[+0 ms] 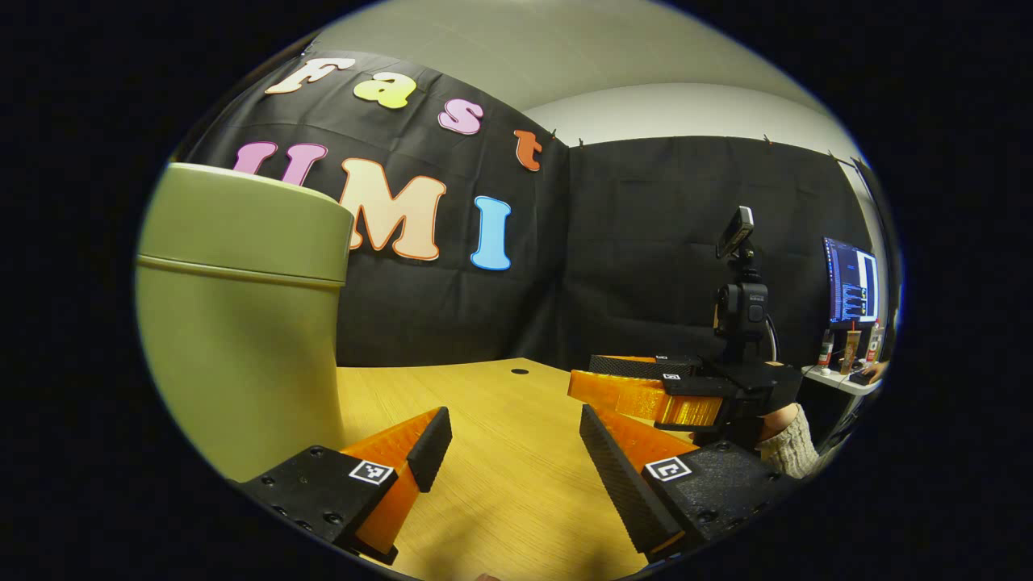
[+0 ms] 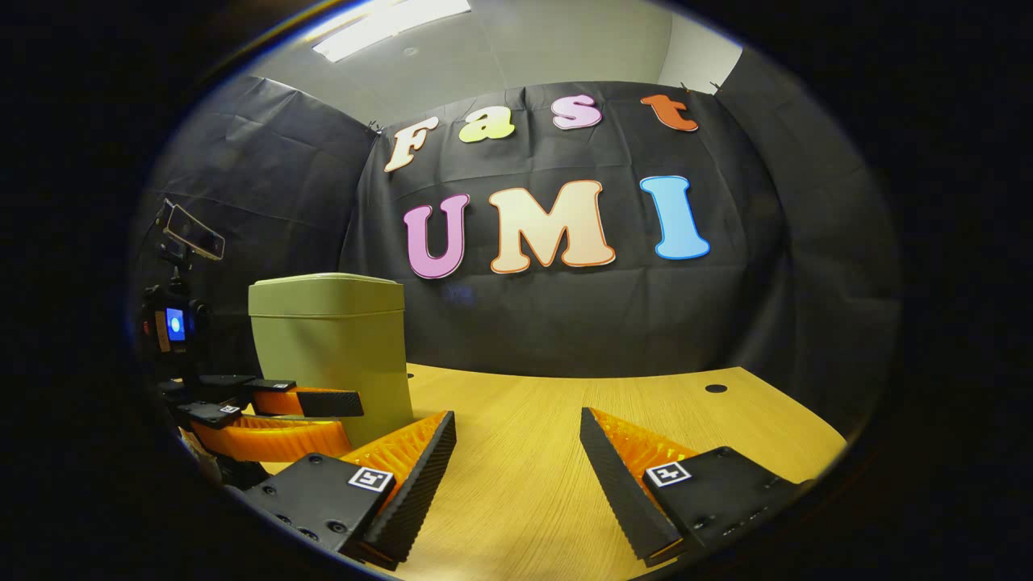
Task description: Press the lid of the desktop garbage bin to open it, pick up the crumpled paper on the desktop and throw it into the bin, then pick up the pop can on the desktop and drop it into the bin, and finally close the garbage bin lid.
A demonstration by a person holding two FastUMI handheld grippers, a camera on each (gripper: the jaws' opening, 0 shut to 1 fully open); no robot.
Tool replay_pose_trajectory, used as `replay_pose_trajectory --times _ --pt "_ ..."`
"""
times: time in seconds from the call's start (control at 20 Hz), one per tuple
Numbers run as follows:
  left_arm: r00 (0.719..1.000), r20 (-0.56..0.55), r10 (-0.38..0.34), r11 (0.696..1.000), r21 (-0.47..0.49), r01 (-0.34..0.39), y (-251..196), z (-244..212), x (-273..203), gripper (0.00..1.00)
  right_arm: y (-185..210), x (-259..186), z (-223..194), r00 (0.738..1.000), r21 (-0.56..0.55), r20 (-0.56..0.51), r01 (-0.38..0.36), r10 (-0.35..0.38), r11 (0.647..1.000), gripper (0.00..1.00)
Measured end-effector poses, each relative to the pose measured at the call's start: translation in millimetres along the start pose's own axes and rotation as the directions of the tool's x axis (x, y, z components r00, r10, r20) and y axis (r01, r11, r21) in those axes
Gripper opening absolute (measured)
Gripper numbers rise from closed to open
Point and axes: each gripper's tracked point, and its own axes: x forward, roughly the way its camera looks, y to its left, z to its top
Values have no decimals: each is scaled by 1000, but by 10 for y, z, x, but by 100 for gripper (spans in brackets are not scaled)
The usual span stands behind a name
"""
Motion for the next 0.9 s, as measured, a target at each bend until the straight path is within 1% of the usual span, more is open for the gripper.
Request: replay_pose_trajectory --times 0.05,0.1,0.15,0.2,0.9 --pt "1000 2 1 1000 4 -1 1 4 -2 97 38 -53 -44 1000 2 0 1 -1 1000 97" --pt "1000 5 2 1000 8 -2 0 13 -8 97 38 -54 -39 1000 3 2 1 -1 1000 94" --pt "1000 8 2 1000 11 -2 3 21 -11 97 35 -51 -43 1000 4 3 1 -1 1000 94" --pt "1000 9 3 1000 14 -3 5 34 -7 97 43 -53 -37 1000 4 3 -1 1 1000 97" --pt "1000 5 2 1000 13 -2 -6 9 -7 97 8 15 24 1000 0 11 -2 2 1000 97"
